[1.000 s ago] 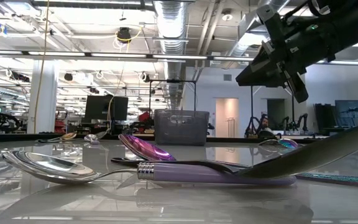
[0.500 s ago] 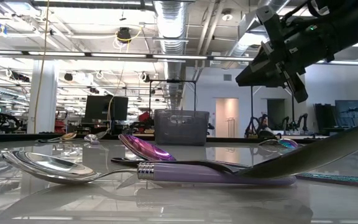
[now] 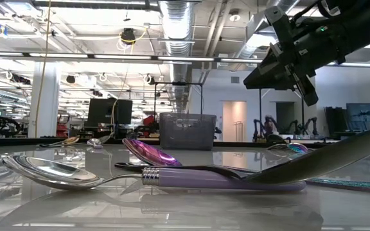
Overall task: Sort silverware by color (type)
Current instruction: Put the blue spoon into the white bin, then put the black spoon into the black bin
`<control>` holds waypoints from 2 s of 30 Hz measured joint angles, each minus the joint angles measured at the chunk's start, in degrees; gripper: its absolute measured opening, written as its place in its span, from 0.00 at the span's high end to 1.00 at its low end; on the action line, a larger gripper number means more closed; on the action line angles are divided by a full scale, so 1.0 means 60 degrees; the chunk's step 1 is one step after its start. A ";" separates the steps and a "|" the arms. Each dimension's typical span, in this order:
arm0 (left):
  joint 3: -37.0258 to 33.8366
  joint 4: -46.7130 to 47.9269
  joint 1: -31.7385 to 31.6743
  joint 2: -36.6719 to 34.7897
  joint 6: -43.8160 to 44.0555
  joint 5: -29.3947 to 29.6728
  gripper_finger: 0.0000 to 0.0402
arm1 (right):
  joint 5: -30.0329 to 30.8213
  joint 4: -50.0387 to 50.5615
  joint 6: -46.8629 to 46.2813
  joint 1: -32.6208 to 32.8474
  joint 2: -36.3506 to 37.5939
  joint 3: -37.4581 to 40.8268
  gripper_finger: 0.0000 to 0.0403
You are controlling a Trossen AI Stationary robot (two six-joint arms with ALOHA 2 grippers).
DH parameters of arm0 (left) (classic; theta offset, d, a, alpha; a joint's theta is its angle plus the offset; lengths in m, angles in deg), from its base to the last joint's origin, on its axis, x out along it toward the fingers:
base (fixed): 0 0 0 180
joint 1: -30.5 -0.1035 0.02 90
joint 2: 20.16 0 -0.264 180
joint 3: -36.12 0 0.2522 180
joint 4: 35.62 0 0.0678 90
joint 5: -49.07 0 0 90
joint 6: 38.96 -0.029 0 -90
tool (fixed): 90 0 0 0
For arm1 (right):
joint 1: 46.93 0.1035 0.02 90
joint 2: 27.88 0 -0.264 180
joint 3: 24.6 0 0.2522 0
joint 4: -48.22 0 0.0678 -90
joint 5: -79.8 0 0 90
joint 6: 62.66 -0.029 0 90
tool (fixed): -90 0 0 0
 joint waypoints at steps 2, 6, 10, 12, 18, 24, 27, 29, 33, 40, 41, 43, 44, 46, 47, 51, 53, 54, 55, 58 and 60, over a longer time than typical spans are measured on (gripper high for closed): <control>0.0000 -0.0033 0.0055 0.0000 0.0006 0.0181 0.85 | 0.0000 -0.0002 0.0004 -0.0003 0.0000 0.0000 0.84; 0.0000 -0.0032 0.0093 0.0000 0.0004 0.0232 0.85 | 0.0004 -0.0006 0.0004 -0.0001 0.0000 0.0000 0.84; 0.0000 -0.0034 0.0093 0.0000 0.0007 0.0234 0.84 | 0.0007 -0.0009 0.0013 -0.0001 0.0000 0.0000 0.84; 0.0000 -0.0079 0.0093 0.0000 0.0055 0.0241 0.84 | 0.0007 -0.0009 0.0021 -0.0002 0.0000 0.0000 0.84; 0.0000 -0.0629 0.0093 0.0000 0.1750 0.1060 0.84 | -0.0075 -0.0006 0.0033 0.0011 0.0000 0.0000 0.84; 0.0040 -0.1567 -0.0048 0.0000 0.2666 0.2403 0.84 | -0.0760 0.0003 0.0141 0.0018 0.0000 0.0000 0.84; 0.0047 -0.2235 -0.0334 0.0000 0.2835 0.3079 0.84 | -0.1003 0.0000 0.0561 0.0116 0.0000 0.0000 0.84; 0.0047 -0.2753 -0.0669 0.0000 0.2951 0.3410 0.84 | -0.1053 0.0002 0.0885 0.0237 0.0000 0.0000 0.84; 0.0024 -0.3977 -0.1647 0.0000 0.3181 0.3778 0.84 | -0.1055 0.0003 0.1609 0.0527 0.0000 0.0000 0.84; -0.0510 -0.7192 -0.4251 0.0250 0.3272 0.2782 0.84 | -0.1128 0.0105 0.2839 0.1037 0.0000 0.0000 0.84; -0.0507 -0.7515 -0.4676 0.0398 0.3328 0.2588 0.84 | -0.1228 0.0138 0.2968 0.1097 0.0001 0.0000 0.84; -0.0509 -0.8044 -0.5429 0.0704 0.3628 0.2404 0.84 | -0.1502 0.0160 0.3147 0.1190 0.0004 0.0000 0.84; -0.0510 -0.8357 -0.5786 0.0905 0.3825 0.2411 0.84 | -0.1686 0.0147 0.3241 0.1233 0.0004 0.0000 0.84; -0.0506 -0.8865 -0.6422 0.1310 0.4306 0.2555 0.84 | -0.2081 0.0171 0.3311 0.1275 0.0000 0.0000 0.84; -0.0508 -0.9007 -0.6710 0.1509 0.4598 0.2709 0.84 | -0.2278 0.0185 0.3316 0.1271 0.0004 0.0000 0.84; -0.0510 -0.9304 -0.7615 0.2285 0.6005 0.4019 0.84 | -0.3230 0.0234 0.3879 0.1173 0.0004 0.0000 0.84; -0.0510 -0.9284 -0.7942 0.2648 0.6860 0.4947 0.84 | -0.3629 0.0280 0.4262 0.1119 0.0002 0.0000 0.84; -0.0510 -0.9235 -0.8053 0.2802 0.7345 0.5378 0.84 | -0.3781 0.0304 0.4490 0.1099 0.0001 0.0000 0.84; -0.0510 -0.9206 -0.8141 0.2938 0.7862 0.5752 0.84 | -0.3824 0.0331 0.4726 0.1059 0.0007 0.0000 0.84; -0.0510 -0.9145 -0.8267 0.3276 0.9714 0.6652 0.84 | -0.3865 0.0392 0.5490 0.0919 0.0062 0.0000 0.84; -0.0462 -0.8870 -0.8329 0.3382 1.0943 0.7409 0.84 | -0.3867 0.0587 0.6052 0.0802 0.0257 0.0000 0.84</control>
